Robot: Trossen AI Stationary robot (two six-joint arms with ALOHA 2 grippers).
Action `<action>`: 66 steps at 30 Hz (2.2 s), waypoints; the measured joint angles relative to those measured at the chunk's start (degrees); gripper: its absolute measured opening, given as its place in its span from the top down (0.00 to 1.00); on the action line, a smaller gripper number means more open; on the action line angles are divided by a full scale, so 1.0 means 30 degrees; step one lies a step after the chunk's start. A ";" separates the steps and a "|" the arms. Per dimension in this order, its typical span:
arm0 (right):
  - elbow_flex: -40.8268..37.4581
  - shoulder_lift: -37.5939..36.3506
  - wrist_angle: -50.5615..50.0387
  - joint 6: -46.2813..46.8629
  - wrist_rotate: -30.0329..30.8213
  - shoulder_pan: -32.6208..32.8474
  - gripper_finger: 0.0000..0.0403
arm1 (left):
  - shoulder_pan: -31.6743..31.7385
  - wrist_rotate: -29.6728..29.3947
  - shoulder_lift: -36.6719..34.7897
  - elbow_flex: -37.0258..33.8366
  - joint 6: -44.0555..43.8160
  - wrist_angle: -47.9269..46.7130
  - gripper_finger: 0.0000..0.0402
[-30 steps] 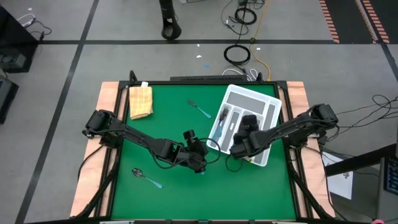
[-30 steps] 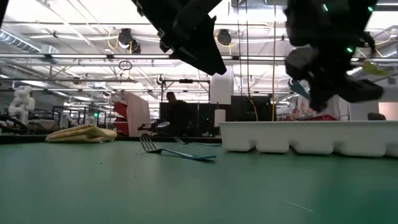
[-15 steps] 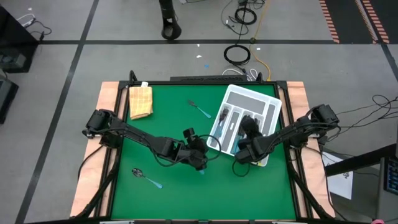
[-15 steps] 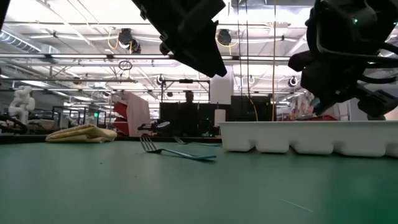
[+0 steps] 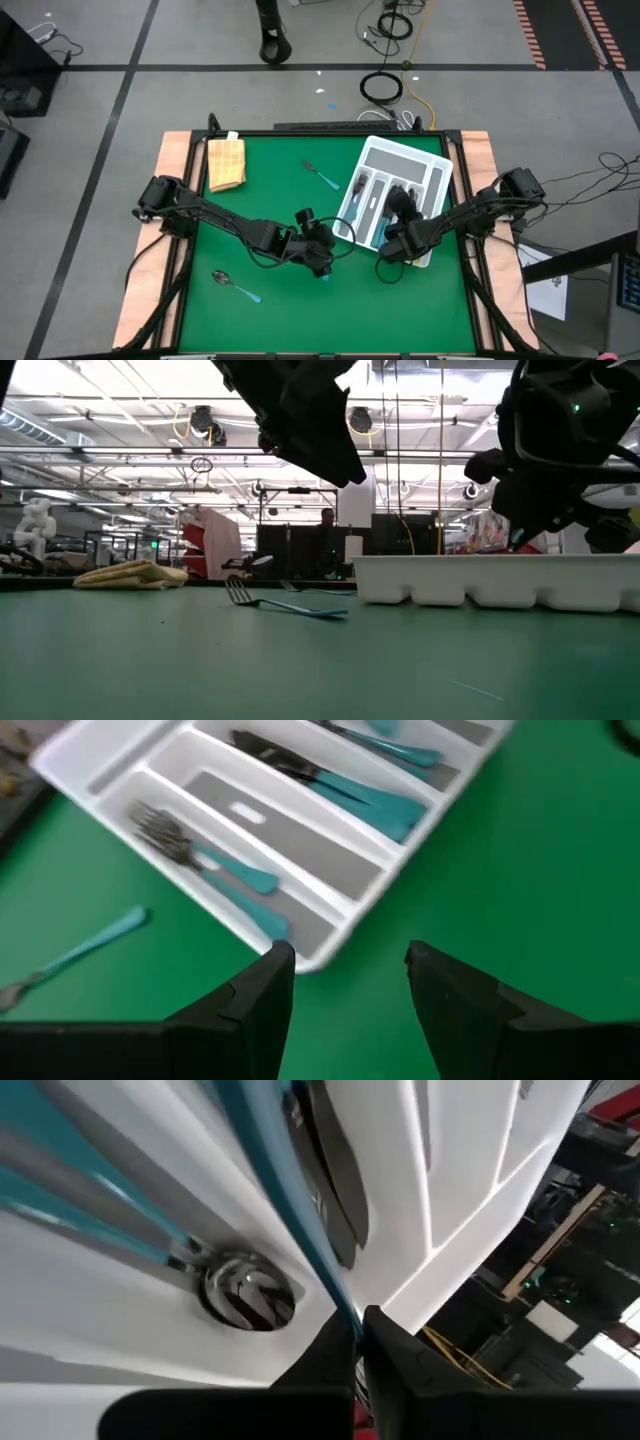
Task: Sort silverware
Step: Put the right blue spoon into the tray, then put the top blue fork into the tray
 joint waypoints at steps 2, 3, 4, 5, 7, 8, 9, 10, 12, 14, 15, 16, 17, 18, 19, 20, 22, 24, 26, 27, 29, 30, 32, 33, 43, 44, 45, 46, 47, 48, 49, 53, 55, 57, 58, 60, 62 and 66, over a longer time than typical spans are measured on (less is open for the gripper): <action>-0.0273 0.0000 -0.0043 -0.0163 0.0396 0.0000 1.00 | -0.0031 0.0678 0.0000 0.0000 0.0006 -0.0082 0.50; -0.0400 0.0000 -0.0069 -0.0242 0.0450 0.0020 1.00 | -0.0019 0.0933 0.0000 0.0000 0.0006 -0.0142 0.50; -0.0489 0.0000 -0.0112 -0.0258 0.0423 0.0049 1.00 | -0.0013 0.1195 0.0000 0.0000 -0.0004 -0.0160 0.50; -0.0536 0.0000 -0.0206 -0.0274 0.0409 0.0090 1.00 | -0.0014 0.1477 0.0000 0.0000 -0.0047 -0.0154 0.50; -0.0598 0.0000 -0.0202 -0.0291 0.0416 0.0266 1.00 | -0.0002 0.1983 0.0000 0.0000 -0.0148 -0.0099 0.50; -0.0641 0.0000 -0.0153 -0.0287 0.0415 0.0392 1.00 | -0.0017 0.2238 0.0000 0.0000 -0.0155 -0.0044 0.50; -0.0703 0.0000 -0.0139 -0.0276 0.0409 0.0485 1.00 | -0.0017 0.2380 0.0000 0.0000 -0.0162 -0.0031 0.50; -0.0787 0.0000 -0.0124 -0.0276 0.0399 0.0560 1.00 | -0.0020 0.2469 0.0000 0.0000 -0.0162 0.0011 0.50; -0.0993 0.0000 0.0252 -0.0259 0.0329 0.0665 1.00 | -0.0031 0.2500 0.0000 0.0000 -0.0162 0.0266 0.50; -0.1323 0.0000 0.0858 -0.0293 0.0284 0.0814 1.00 | -0.0014 0.2503 0.0000 0.0000 -0.0165 0.0452 0.50; -0.1549 0.0000 0.1036 -0.0321 0.0288 0.0902 1.00 | -0.0010 0.2503 0.0000 0.0000 -0.0169 0.0568 0.50; -0.1793 0.0000 0.1210 -0.0334 0.0281 0.0995 1.00 | 0.0014 0.2499 0.0000 0.0000 -0.0169 0.0668 0.50; -0.2055 0.0000 0.1531 -0.0321 0.0281 0.1069 1.00 | 0.0029 0.2496 0.0000 0.0000 -0.0175 0.0795 0.50; -0.2315 0.0000 0.1872 -0.0292 0.0350 0.1135 1.00 | 0.0071 0.2496 0.0000 0.0000 -0.0176 0.0940 0.50; -0.2557 -0.0013 0.2232 -0.0265 0.0499 0.1175 1.00 | 0.0127 0.2496 0.0000 0.0000 -0.0197 0.1156 0.50; -0.2778 -0.0034 0.2534 -0.0256 0.0599 0.1224 1.00 | 0.0151 0.2496 0.0000 0.0000 -0.0323 0.1333 0.50; -0.3190 -0.0032 0.3052 -0.0371 0.0688 0.1254 1.00 | 0.0277 0.2498 0.0000 0.0000 -0.0751 0.1603 0.50; -0.3398 -0.0029 0.3317 -0.0318 0.0467 0.1271 1.00 | 0.0454 0.2481 0.0000 0.0000 -0.1149 0.1791 0.50; -0.3508 -0.0029 0.3396 -0.0204 0.0360 0.1209 1.00 | 0.0582 0.2479 0.0000 0.0000 -0.1167 0.1813 0.50; -0.3557 -0.0029 0.3438 -0.0224 0.0292 0.1195 0.99 | 0.0655 0.2475 0.0000 0.0000 -0.1167 0.1813 0.50; -0.3563 -0.0029 0.3456 -0.0213 0.0252 0.1185 0.98 | 0.0689 0.2474 0.0000 0.0000 -0.1167 0.1820 0.50; -0.3566 -0.0024 0.3453 -0.0209 0.0247 0.1195 0.97 | 0.0742 0.2474 0.0000 0.0000 -0.1167 0.1813 0.50; -0.3559 -0.0022 0.3453 -0.0222 0.0002 0.1195 0.95 | 0.0741 0.2479 0.0000 0.0000 -0.1152 0.1813 0.50; -0.3562 -0.0022 0.3446 -0.0241 -0.0177 0.1191 0.94 | 0.0741 0.2476 0.0000 0.0000 -0.1152 0.1813 0.50; -0.3588 -0.0014 0.3351 -0.0298 -0.0600 0.1239 0.77 | 0.0763 0.2306 0.0000 0.0000 -0.0489 0.1241 0.50; -0.3588 -0.0014 0.3345 -0.0291 -0.0617 0.1239 0.76 | 0.0770 0.2284 0.0000 0.0000 -0.0350 0.1090 0.50; -0.3588 -0.0014 0.3322 -0.0283 -0.0621 0.1239 0.74 | 0.0773 0.2235 0.0000 0.0000 -0.0130 0.0914 0.50; -0.3588 -0.0014 0.3270 -0.0266 -0.0630 0.1239 0.73 | 0.0777 0.2219 0.0000 0.0000 -0.0043 0.0793 0.50; -0.3585 -0.0055 0.3216 -0.0245 -0.0630 0.1246 0.72 | 0.0777 0.2213 0.0000 0.0000 0.0012 0.0685 0.50; -0.3588 -0.0124 0.3163 -0.0232 -0.0639 0.1242 0.70 | 0.0777 0.2212 0.0000 0.0000 0.0013 0.0565 0.50; -0.3588 -0.0244 0.3087 -0.0228 -0.0653 0.1239 0.69 | 0.0777 0.2212 0.0000 0.0000 0.0013 0.0497 0.50; -0.3308 -0.0773 0.2427 -0.0223 -0.0373 0.1249 0.66 | 0.0777 0.2212 0.0000 0.0000 0.0016 0.0487 0.50; -0.2953 -0.1023 0.2013 -0.0218 -0.0117 0.1246 0.65 | 0.0777 0.2212 0.0000 0.0000 0.0013 0.0487 0.50; -0.2603 -0.1222 0.1540 0.0180 -0.0073 0.1246 0.64 | 0.0770 0.2212 0.0000 0.0000 0.0021 0.0486 0.50; -0.2435 -0.1319 0.1333 0.0506 -0.0179 0.1246 0.63 | 0.0771 0.2212 0.0000 0.0000 0.0012 0.0479 0.50; -0.2006 -0.1349 0.1135 0.0960 -0.0212 0.1246 0.63 | 0.0777 0.2212 0.0000 0.0000 -0.0001 0.0480 0.50; -0.1646 -0.1346 0.0643 0.1122 -0.0266 0.1246 0.63 | 0.0772 0.2212 0.0000 0.0000 0.0004 0.0479 0.50; -0.0939 -0.1340 -0.0684 0.1908 -0.0284 0.1246 0.63 | 0.0777 0.2974 0.0000 0.0000 0.0376 0.0442 0.50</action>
